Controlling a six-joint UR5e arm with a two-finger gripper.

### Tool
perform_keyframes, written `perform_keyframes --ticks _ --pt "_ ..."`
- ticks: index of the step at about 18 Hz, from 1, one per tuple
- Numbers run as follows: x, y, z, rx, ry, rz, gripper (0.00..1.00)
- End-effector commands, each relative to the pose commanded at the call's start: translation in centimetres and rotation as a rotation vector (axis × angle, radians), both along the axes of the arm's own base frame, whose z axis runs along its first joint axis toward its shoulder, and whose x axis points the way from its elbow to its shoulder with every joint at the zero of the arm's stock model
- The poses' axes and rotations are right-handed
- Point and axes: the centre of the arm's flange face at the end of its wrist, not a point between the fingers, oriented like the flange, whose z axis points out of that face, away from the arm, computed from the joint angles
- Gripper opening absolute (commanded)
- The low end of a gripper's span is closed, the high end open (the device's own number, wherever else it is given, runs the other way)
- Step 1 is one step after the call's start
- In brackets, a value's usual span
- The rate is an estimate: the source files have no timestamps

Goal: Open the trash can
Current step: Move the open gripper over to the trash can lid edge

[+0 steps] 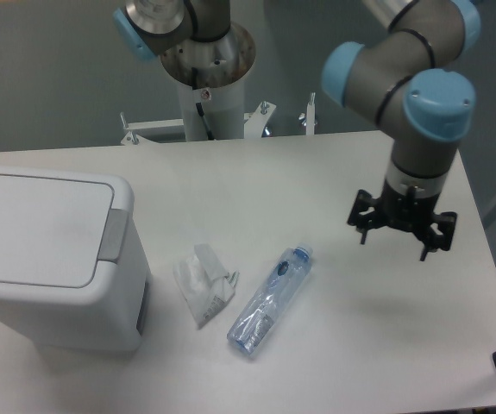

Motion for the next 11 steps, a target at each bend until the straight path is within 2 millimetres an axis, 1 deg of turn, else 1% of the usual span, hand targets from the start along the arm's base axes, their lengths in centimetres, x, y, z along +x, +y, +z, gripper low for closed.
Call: perform_keyframes --ticks 2,4,7,9,11 --pt "1.8 1.3 1.0 0.049 -0.024 0.049 1.0" --pt "3.1 2.2 1.9 0.087 -0.043 0.079 1.0" --pt "5.1 3.0 3.9 0.142 -0.062 0.125 1.0" --pt "6.9 4.2 4.8 0.169 -0.082 0.168 1.0" --pt "8.2 4.8 6.1 0.206 -0.107 0.229 1.0"
